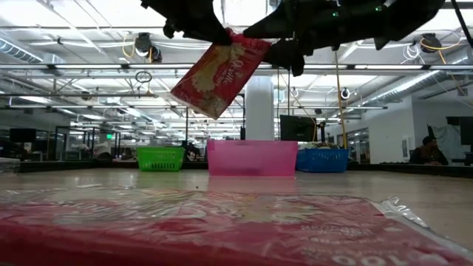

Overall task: Pick & Place Food Item
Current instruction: Put the left red popcorn bag into the red bin

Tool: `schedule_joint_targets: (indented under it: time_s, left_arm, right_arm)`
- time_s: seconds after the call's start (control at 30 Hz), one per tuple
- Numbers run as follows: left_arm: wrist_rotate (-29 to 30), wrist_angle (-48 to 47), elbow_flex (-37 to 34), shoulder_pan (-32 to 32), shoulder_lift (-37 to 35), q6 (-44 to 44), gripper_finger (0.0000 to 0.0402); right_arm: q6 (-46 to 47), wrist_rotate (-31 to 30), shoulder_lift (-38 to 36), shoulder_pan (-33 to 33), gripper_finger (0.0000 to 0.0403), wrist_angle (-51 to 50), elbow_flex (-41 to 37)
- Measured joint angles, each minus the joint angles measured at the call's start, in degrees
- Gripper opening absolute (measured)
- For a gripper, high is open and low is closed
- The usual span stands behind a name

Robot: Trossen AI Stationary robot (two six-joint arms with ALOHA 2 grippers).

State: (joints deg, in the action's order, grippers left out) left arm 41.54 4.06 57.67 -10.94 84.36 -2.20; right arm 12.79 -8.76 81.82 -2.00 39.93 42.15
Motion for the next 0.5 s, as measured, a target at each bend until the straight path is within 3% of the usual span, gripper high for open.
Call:
schedule_joint_targets:
  time_s: [0.17,0.43,0.5]
  left_arm:
    - [0.1,-0.8,0.1,0.0,0.0,-0.5,0.0002]
    - [0.2,-1.7,0.1,0.0,0.0,-1.7,0.0002]
    - [-0.1,-1.5,0.1,0.0,0.0,-1.7,0.0006]
  right_arm:
    - [0.0,-0.1,-0.4,0.2,0.0197,-5.0,1.6]
    - [0.0,0.0,-0.9,0.2,0.0035,-4.7,1.6]
    - [-0.3,0.7,-0.9,0.2,0.0010,-5.2,1.6]
